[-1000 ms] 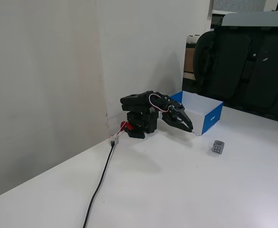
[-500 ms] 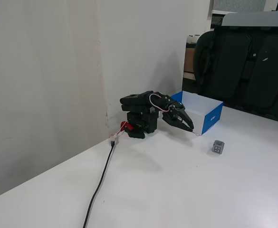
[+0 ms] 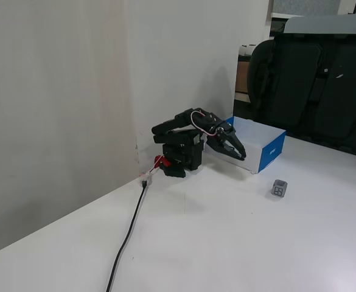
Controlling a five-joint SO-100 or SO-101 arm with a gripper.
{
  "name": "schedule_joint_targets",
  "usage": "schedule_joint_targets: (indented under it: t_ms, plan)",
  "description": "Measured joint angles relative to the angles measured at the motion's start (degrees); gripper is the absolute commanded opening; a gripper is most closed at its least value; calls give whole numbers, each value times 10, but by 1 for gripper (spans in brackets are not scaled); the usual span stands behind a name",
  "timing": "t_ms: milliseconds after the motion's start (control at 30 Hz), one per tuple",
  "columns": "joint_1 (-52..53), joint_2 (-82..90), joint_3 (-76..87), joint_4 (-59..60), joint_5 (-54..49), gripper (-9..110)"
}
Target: Pick the gray block and keep it in the box.
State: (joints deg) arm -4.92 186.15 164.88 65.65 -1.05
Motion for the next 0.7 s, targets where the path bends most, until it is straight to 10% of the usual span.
schedule_joint_targets:
  t_ms: [533,700]
  plan:
    - [-40,-860,-435,7,-14,2]
    - [-76,-897,-459,-18,-16,13]
